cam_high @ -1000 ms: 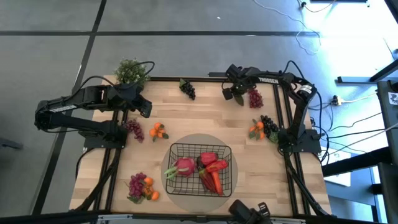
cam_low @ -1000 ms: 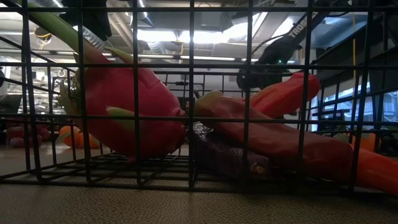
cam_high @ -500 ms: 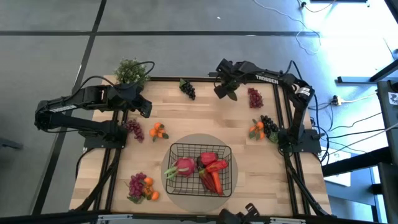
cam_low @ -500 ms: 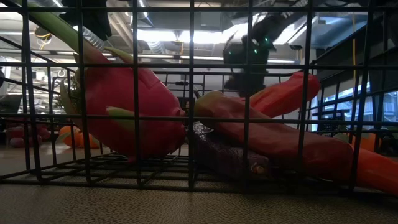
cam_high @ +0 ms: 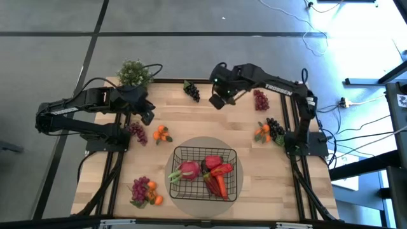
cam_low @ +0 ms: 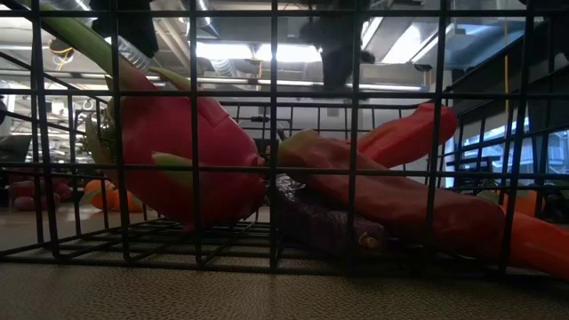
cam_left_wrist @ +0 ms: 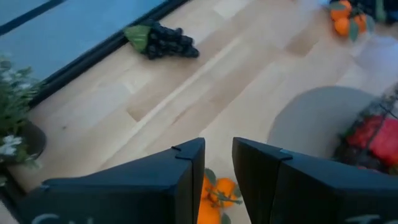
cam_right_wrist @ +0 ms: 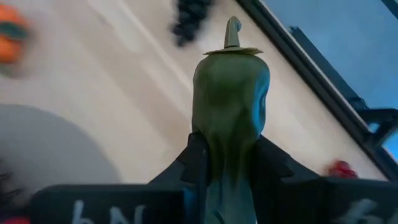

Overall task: Build produce basket
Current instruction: Put the green chili pepper into the black wire basket, then put the top left red grapes into the black wire basket

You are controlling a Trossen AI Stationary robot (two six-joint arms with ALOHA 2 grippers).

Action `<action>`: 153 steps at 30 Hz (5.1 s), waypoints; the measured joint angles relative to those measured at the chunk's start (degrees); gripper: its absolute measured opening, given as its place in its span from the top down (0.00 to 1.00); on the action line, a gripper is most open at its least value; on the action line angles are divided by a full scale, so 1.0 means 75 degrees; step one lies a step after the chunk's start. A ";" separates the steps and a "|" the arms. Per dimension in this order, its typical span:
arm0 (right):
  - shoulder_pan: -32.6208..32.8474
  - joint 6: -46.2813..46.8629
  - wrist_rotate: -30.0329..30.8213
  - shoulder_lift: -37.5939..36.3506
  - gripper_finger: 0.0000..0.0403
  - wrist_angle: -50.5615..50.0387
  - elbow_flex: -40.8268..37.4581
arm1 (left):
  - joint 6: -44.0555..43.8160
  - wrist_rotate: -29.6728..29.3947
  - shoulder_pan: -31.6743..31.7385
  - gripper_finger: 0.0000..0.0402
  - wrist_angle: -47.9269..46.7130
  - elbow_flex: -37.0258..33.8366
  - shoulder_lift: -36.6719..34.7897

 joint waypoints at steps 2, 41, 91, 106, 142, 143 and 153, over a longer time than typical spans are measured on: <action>0.0415 0.0329 0.0025 0.0000 0.84 -0.0151 0.0369 | 0.0154 0.0216 -0.0001 0.82 0.0005 0.0000 0.0000; 0.6195 0.8712 0.0216 -0.0006 0.84 0.3681 -0.2903 | 0.2170 0.2007 -0.0032 0.82 0.0227 0.0000 0.0000; 0.5723 0.6464 0.0401 -0.0003 0.61 0.2503 -0.1642 | -0.0307 0.1684 -0.0032 0.82 -0.1390 0.0003 -0.0032; 0.5441 0.3956 0.1990 -0.0003 0.61 0.0494 0.1096 | -0.0024 0.1678 -0.0032 0.82 -0.1670 0.0003 -0.0006; 0.3122 0.2186 0.0341 -0.2016 0.62 -0.2088 0.1468 | -0.2488 0.1345 -0.0029 0.82 -0.1655 0.0000 0.0152; 0.3031 0.2145 0.0253 -0.2079 0.62 -0.2088 0.1468 | -0.2536 0.1317 -0.0029 0.82 -0.1654 0.0000 0.0152; 0.2130 0.2723 -0.0101 -0.3500 0.62 -0.2038 -0.0982 | -0.2635 0.1279 -0.0029 0.82 -0.1635 0.0000 0.0152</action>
